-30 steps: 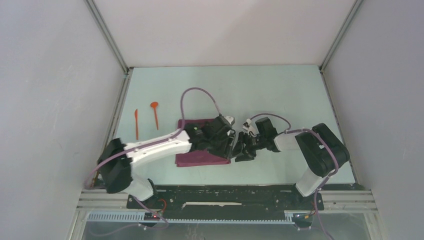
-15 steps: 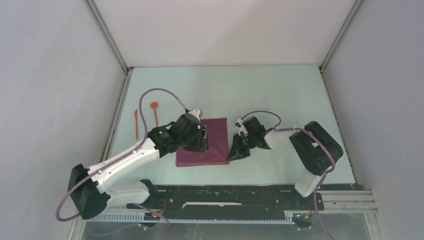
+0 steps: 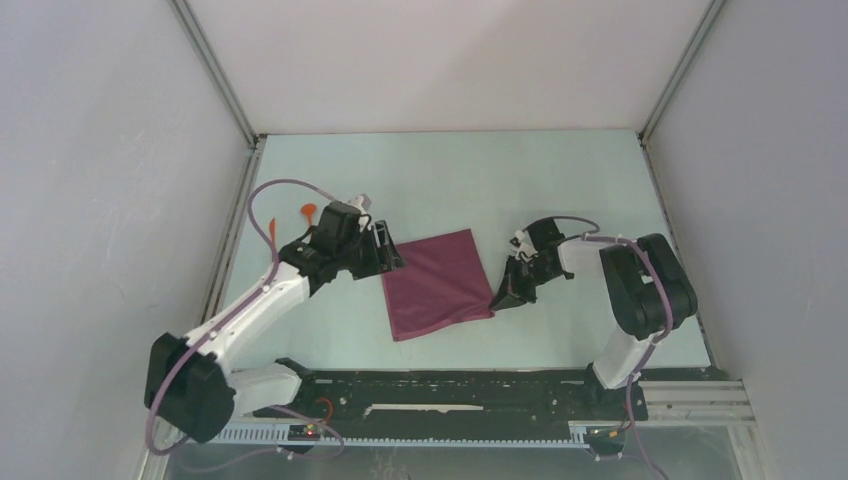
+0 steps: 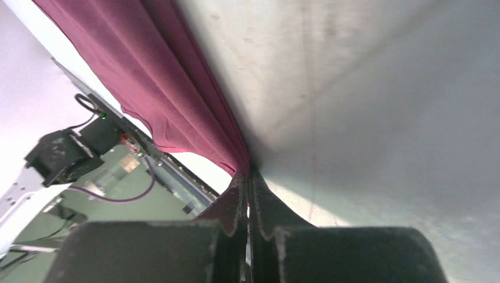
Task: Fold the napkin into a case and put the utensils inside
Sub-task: Fold the lower triangle-folded napkin at the center of the board.
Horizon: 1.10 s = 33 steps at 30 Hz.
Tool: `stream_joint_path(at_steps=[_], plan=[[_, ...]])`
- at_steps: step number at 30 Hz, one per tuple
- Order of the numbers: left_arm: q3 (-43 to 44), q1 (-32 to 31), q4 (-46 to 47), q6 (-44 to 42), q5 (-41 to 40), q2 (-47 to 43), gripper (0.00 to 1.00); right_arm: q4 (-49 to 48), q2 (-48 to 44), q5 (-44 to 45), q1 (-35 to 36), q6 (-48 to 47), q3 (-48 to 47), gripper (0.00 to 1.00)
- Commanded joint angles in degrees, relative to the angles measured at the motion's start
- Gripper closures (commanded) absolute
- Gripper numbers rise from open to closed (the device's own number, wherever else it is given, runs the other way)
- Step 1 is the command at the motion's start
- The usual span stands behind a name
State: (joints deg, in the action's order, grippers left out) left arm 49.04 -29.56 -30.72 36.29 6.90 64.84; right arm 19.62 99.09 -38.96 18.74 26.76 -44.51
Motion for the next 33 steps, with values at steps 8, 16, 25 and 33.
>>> stream_joint_path(at_steps=[8, 16, 25, 33], plan=[[3.32, 9.73, 25.97, 12.33, 16.34, 23.28, 0.42, 17.5, 5.3, 14.12, -3.86, -8.64, -9.57, 0.82], [3.53, 13.22, 28.46, 13.73, 16.17, 28.6, 0.42, 23.73, -4.83, 24.04, 2.91, -6.21, -13.87, 0.42], [3.12, 14.27, 29.62, 14.66, 14.56, 30.1, 0.42, 13.08, -5.33, 8.14, 6.67, -3.64, -13.94, 0.47], [2.32, 15.35, 30.46, 14.02, 12.48, 33.84, 0.39, 4.88, -1.82, 8.68, 5.02, -2.29, -5.93, 0.51]])
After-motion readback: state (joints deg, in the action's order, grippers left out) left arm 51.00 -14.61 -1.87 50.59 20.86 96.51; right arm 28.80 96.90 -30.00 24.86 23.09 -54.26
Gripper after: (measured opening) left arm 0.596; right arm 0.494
